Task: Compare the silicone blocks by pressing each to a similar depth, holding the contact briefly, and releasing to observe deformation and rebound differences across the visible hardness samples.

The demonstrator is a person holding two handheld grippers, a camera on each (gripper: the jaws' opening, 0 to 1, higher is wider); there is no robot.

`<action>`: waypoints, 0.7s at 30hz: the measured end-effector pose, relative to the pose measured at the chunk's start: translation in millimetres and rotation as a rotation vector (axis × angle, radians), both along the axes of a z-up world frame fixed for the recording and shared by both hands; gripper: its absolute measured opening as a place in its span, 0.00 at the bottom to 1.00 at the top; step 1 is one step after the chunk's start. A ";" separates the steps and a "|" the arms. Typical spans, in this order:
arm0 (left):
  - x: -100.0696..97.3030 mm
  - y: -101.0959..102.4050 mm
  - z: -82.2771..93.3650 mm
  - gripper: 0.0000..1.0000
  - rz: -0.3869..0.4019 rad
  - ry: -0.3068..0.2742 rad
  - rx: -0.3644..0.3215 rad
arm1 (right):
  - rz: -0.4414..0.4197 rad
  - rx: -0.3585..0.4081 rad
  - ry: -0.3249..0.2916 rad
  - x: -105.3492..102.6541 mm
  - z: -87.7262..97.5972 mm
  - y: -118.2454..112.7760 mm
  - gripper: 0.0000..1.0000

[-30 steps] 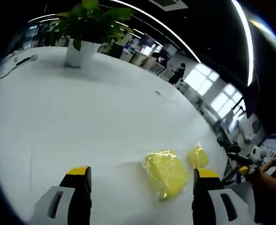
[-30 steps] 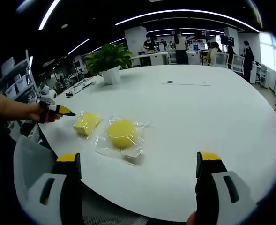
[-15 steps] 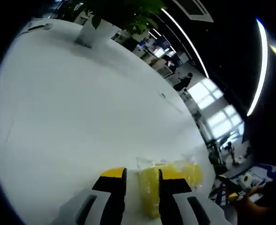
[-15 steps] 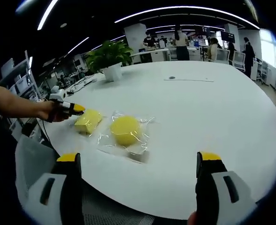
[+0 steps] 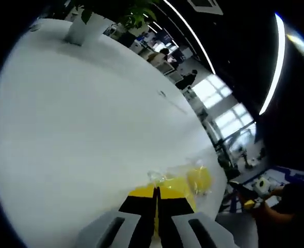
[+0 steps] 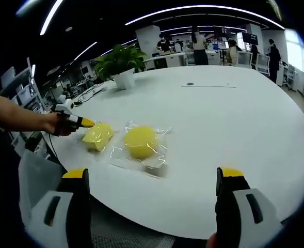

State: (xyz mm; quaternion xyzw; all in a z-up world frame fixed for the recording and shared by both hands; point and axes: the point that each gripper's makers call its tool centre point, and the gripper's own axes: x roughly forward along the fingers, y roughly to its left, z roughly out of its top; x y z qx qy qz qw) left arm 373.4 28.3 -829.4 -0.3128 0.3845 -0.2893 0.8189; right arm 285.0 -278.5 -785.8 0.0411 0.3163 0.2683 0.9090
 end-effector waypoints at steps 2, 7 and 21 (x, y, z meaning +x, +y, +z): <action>0.8 -3.0 9.5 0.00 -0.001 -0.029 -0.015 | 0.001 -0.001 -0.004 1.1 0.7 0.7 0.96; -4.5 -18.8 37.5 0.00 -0.093 -0.118 0.000 | 0.011 0.011 -0.018 4.6 5.4 5.9 0.96; -7.4 -50.7 131.0 0.00 -0.204 -0.430 0.119 | 0.093 0.086 -0.107 14.5 38.3 32.0 0.96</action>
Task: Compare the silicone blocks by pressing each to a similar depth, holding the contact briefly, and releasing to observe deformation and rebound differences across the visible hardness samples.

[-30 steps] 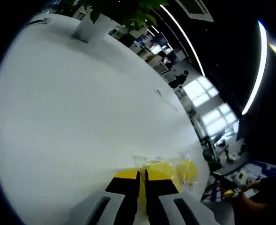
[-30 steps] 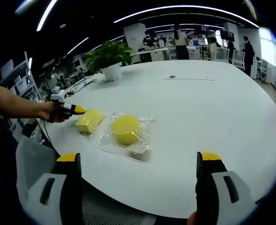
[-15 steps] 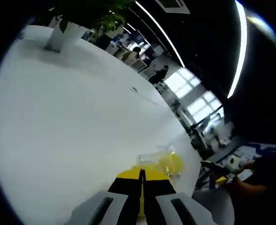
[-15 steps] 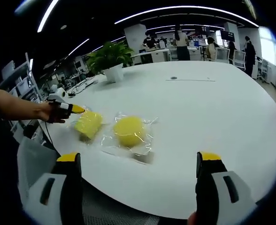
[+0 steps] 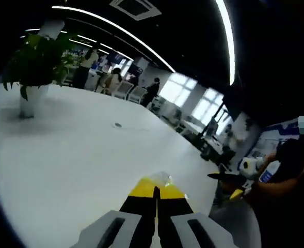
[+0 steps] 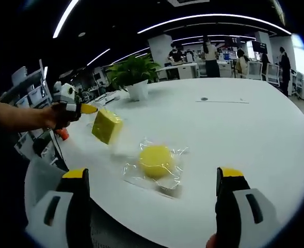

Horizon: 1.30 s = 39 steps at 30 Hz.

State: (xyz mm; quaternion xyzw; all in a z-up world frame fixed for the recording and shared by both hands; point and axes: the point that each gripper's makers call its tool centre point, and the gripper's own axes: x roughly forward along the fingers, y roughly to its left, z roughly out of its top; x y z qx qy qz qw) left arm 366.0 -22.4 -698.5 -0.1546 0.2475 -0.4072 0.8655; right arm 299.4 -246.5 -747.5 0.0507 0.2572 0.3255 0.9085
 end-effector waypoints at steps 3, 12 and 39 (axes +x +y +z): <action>-1.3 -3.4 17.2 0.00 -0.013 -0.041 0.003 | 0.028 0.038 -0.034 5.0 12.8 10.3 0.96; -11.7 -12.6 84.4 0.00 -0.076 -0.175 -0.028 | 0.130 0.137 -0.111 16.5 55.1 45.2 0.96; -65.3 -53.5 166.7 0.00 -0.212 -0.272 -0.224 | 0.514 0.480 -0.306 5.7 143.6 154.6 0.72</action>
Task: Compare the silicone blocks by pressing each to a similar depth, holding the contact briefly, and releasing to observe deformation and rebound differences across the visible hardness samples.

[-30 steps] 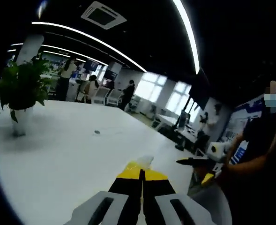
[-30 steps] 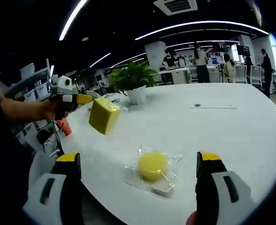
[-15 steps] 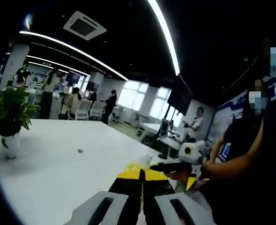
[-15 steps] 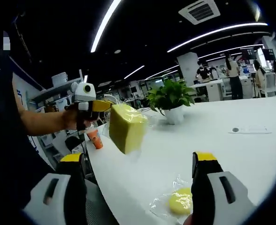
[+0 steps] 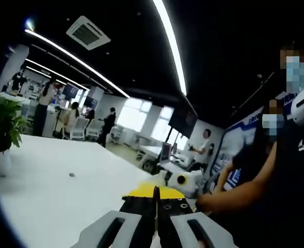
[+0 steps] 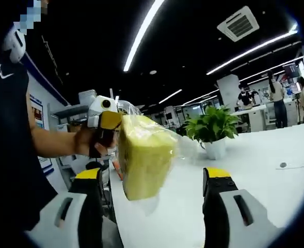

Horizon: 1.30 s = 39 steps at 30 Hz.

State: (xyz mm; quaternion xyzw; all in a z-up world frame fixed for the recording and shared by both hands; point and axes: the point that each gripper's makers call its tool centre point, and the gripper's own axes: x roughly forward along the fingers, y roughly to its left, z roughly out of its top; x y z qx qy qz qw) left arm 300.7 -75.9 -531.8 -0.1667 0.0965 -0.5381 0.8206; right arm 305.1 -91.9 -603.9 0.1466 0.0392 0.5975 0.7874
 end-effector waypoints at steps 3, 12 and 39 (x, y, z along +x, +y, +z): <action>-3.6 -4.3 4.7 0.00 -0.009 -0.008 -0.008 | 0.005 0.011 -0.018 -2.3 3.4 2.6 0.60; -5.0 -8.9 4.1 0.00 -0.040 -0.014 -0.004 | 0.048 0.079 0.075 -6.4 2.2 11.3 0.37; -3.9 -9.6 -16.1 0.02 0.004 -0.098 0.096 | 0.115 -0.153 0.103 -22.1 -11.2 6.0 0.08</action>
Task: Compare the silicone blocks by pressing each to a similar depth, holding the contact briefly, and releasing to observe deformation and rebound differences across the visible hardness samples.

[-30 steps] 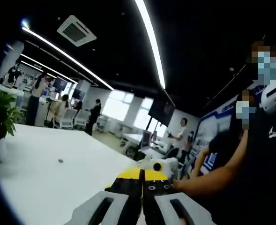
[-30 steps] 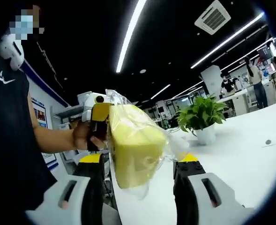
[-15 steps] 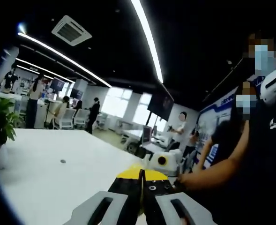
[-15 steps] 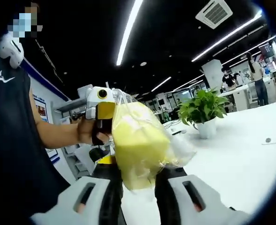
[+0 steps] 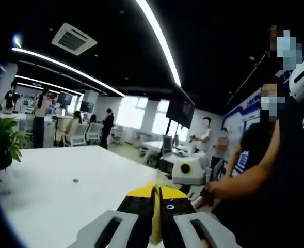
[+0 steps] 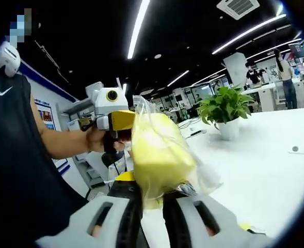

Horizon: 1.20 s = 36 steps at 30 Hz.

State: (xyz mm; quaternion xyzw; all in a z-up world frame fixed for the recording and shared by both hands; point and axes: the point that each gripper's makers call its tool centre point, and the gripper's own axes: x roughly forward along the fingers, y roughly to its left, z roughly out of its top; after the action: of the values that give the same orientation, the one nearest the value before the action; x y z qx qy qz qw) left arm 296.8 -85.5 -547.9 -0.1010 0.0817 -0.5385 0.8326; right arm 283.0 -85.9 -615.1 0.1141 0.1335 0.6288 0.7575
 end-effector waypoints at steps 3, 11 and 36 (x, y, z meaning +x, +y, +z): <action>0.3 0.7 -3.5 0.01 0.009 0.030 0.011 | 0.018 -0.029 0.002 -1.9 -3.9 -0.2 0.07; 1.2 1.5 -7.3 0.01 0.017 0.010 0.027 | 0.036 -0.063 -0.005 -3.9 -4.7 0.5 0.05; -3.5 12.0 -10.6 0.00 0.052 0.042 -0.029 | 0.074 -0.103 -0.015 -7.7 -9.1 6.2 0.03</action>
State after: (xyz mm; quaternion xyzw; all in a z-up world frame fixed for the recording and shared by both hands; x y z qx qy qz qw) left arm 293.3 -73.4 -558.5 -0.1266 0.0887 -0.5155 0.8428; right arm 275.3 -79.7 -624.2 0.0651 0.1642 0.6494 0.7396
